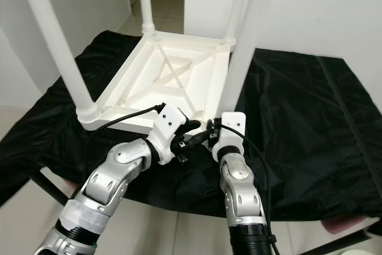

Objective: Building children table

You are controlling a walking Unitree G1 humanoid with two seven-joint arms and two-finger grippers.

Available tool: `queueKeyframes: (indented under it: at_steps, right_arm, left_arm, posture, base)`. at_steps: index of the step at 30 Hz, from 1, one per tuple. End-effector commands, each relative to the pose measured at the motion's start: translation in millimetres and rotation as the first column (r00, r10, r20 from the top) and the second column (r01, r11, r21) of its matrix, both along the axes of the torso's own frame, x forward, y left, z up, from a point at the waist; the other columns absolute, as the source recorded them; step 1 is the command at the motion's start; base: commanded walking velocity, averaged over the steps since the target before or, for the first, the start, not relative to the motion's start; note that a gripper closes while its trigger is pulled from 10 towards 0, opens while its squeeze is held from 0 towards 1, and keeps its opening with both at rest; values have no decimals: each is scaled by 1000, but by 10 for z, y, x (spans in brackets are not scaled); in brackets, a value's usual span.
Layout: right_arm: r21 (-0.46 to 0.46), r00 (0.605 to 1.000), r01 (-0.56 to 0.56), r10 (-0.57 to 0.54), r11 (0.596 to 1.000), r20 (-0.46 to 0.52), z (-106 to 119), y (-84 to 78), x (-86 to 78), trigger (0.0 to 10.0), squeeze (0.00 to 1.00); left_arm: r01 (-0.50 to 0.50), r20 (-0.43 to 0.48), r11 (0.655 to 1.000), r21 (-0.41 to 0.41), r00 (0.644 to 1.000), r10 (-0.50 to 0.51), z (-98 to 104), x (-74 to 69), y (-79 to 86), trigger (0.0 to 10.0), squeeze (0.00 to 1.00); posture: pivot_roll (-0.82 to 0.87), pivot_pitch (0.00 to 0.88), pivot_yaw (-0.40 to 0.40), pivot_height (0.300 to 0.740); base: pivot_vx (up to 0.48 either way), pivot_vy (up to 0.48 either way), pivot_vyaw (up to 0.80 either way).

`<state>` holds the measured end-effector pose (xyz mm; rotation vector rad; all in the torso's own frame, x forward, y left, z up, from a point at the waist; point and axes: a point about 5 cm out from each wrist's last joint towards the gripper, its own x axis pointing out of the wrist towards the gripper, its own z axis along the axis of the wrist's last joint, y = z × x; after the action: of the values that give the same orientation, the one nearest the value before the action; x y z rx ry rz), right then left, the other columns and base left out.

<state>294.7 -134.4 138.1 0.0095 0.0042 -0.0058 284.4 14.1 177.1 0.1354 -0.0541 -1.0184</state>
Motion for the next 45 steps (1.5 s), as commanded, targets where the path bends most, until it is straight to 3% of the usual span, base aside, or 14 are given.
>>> queueKeyframes:
  at_steps: [1, 24, 25, 33, 34, 36, 40, 45]
  right_arm:
    - [1, 996, 58, -57, 998, -70, -144, -66, -69, 10000, 0]
    - [-12, 994, 83, -84, 996, -74, -95, 3, -96, 10000, 0]
    - [-12, 994, 83, -84, 996, -70, -88, 10, -94, 10000, 1000]
    - [43, 999, 28, -28, 999, -20, 4, 34, -133, 10000, 1000]
    - [26, 1000, -6, 6, 1000, -7, 26, 13, -146, 10000, 0]
    - [26, 1000, -6, 6, 1000, -7, 26, 13, -146, 10000, 0]
    - [-33, 982, -186, 187, 982, 33, 89, -118, -102, 10000, 0]
    - [-77, 955, -289, 293, 954, 40, 114, -178, -48, 10000, 0]
  left_arm:
    - [-11, -11, 1000, 18, 1000, 11, -31, 22, 24, 10000, 0]
    - [16, -15, 1000, 17, 1000, -16, -24, 36, -51, 10000, 0]
    - [18, -17, 1000, 15, 1000, -17, -18, 41, -50, 10000, 0]
    - [8, -8, 1000, 9, 1000, -8, 3, 33, -34, 10000, 0]
    - [5, -9, 1000, 6, 1000, -5, -1, 22, -27, 10000, 0]
    - [5, -9, 1000, 6, 1000, -5, -1, 22, -27, 10000, 0]
    - [46, -15, 998, 30, 999, -46, -45, -44, -21, 10000, 0]
    - [77, -8, 997, 33, 997, -76, -49, -77, 10, 10000, 0]
  posture:
    - [-225, 56, 34, 740]
    - [-184, 39, 19, 740]
    - [-181, 40, 20, 740]
    - [-140, 41, -22, 740]
    - [-136, 41, -26, 740]
    - [-136, 41, -26, 740]
    - [-115, 35, -30, 740]
    - [-100, 29, -43, 740]
  base:
    - [0, 0, 0]
    - [0, 0, 0]
    - [0, 0, 0]
    - [0, 0, 0]
    - [0, 0, 0]
    - [0, 0, 0]
    - [0, 0, 0]
    - [0, 0, 0]
